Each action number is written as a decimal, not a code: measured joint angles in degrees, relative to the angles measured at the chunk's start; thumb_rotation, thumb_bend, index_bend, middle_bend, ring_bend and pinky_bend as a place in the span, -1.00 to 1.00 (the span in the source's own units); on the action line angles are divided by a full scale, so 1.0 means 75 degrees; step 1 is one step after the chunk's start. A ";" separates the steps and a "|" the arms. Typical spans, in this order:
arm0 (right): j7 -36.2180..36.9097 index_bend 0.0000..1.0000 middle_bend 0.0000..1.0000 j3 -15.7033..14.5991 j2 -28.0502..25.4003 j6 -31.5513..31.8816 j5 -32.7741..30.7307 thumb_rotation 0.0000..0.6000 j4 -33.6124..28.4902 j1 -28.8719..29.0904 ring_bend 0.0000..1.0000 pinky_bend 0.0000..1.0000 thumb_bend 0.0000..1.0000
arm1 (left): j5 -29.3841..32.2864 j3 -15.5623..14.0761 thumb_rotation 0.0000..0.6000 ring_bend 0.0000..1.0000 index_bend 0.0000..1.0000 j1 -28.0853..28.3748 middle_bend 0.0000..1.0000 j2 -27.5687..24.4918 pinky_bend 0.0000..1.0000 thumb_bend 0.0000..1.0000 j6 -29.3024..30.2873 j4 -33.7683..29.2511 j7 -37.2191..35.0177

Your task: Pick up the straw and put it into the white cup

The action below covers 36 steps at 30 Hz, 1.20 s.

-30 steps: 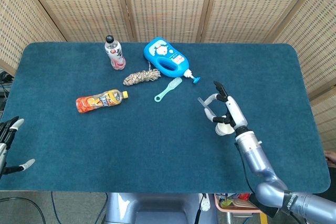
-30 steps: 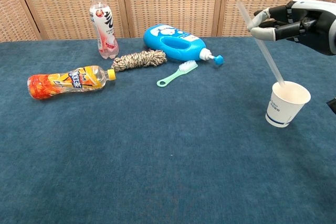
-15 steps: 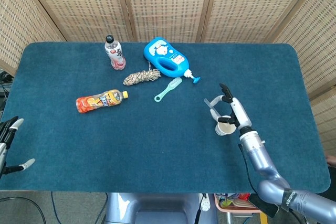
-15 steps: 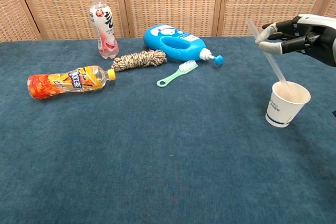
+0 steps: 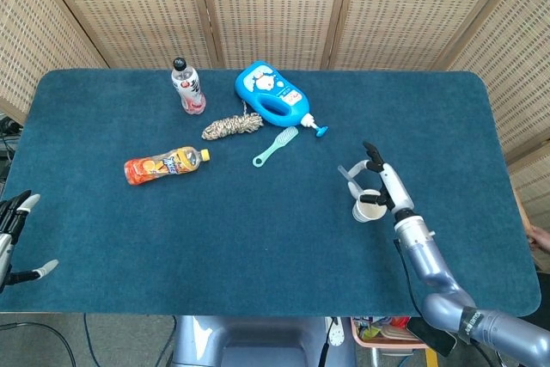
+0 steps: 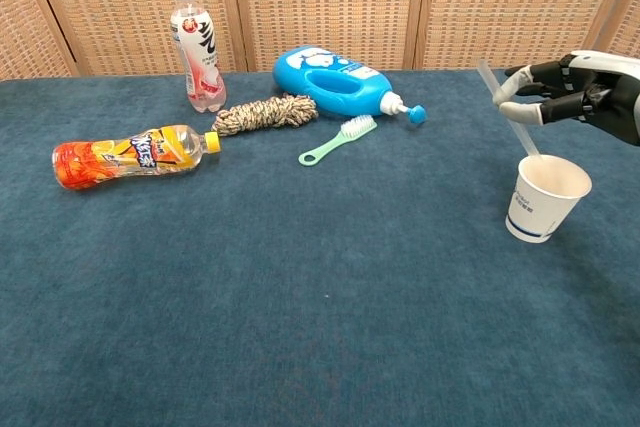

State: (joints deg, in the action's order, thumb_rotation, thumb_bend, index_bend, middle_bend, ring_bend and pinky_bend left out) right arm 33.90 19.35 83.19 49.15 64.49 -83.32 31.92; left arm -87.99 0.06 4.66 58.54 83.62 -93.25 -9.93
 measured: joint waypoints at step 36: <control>-0.4370 -1.00 -1.00 -0.1663 -0.2253 0.3717 0.3497 1.00 -0.1501 -0.2170 -1.00 -1.00 -1.00 | -0.0444 -0.0089 1.00 -1.00 -1.00 -0.0203 -1.00 0.0166 -1.00 -0.80 0.0581 0.0102 0.0330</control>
State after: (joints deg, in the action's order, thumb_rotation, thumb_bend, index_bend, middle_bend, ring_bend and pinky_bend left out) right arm 1.13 6.88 66.29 77.02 90.71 -94.58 15.64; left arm -91.32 -0.61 3.14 59.78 87.97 -92.49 -7.46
